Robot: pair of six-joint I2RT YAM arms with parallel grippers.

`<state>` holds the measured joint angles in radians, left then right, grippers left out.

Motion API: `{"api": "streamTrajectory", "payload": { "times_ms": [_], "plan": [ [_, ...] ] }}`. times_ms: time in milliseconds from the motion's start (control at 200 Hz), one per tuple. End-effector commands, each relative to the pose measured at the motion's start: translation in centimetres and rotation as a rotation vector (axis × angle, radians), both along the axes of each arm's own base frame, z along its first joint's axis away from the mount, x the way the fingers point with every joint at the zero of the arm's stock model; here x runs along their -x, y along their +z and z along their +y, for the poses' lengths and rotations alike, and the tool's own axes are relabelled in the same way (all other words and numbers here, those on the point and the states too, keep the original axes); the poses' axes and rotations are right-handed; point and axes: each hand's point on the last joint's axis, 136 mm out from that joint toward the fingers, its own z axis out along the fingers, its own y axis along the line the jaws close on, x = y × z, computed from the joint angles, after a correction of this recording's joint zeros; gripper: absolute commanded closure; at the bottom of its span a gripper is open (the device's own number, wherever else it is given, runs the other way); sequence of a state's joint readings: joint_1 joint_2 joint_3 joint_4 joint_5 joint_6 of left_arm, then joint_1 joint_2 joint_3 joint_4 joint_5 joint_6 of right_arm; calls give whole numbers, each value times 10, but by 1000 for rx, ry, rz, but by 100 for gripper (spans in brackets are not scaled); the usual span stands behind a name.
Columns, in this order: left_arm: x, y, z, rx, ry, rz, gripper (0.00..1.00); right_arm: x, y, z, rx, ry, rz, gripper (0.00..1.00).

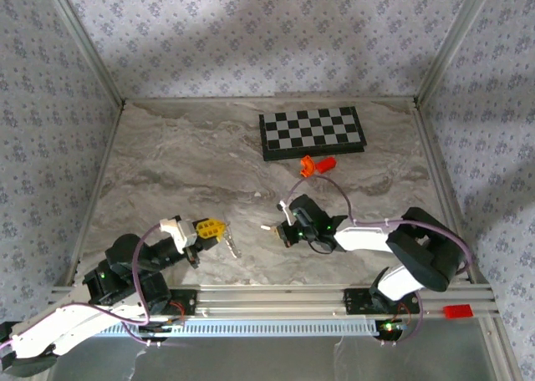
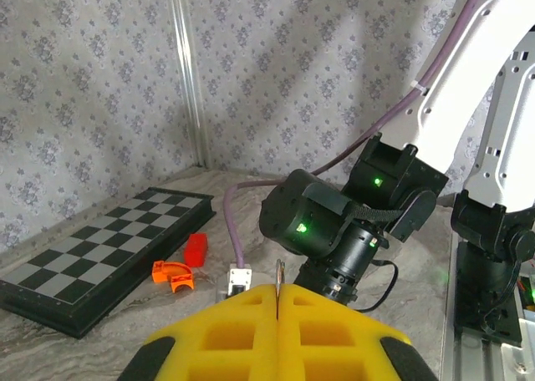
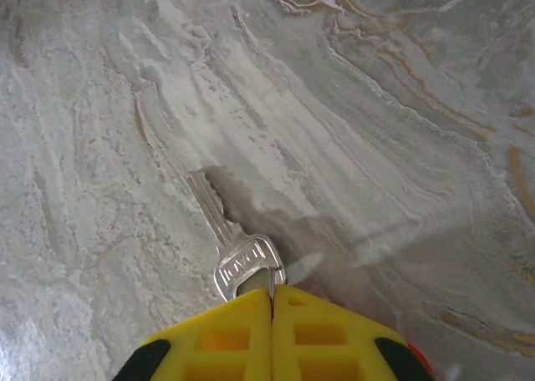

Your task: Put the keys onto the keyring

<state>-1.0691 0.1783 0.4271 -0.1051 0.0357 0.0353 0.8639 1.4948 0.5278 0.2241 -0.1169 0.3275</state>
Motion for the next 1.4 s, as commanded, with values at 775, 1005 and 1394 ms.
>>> {"api": "streamTrajectory", "payload": {
  "times_ms": [775, 1005, 1394],
  "plan": [
    [3, 9, 1, 44, -7, -30, 100, -16, 36, -19, 295, 243, 191, 54],
    [2, 7, -2, 26, -15, -31, 100, -22, 20, -18, 287, 274, 260, 54],
    [3, 6, -4, 23, -21, -28, 100, -18, 5, -3, 231, 308, 325, 59]
  ]
}}
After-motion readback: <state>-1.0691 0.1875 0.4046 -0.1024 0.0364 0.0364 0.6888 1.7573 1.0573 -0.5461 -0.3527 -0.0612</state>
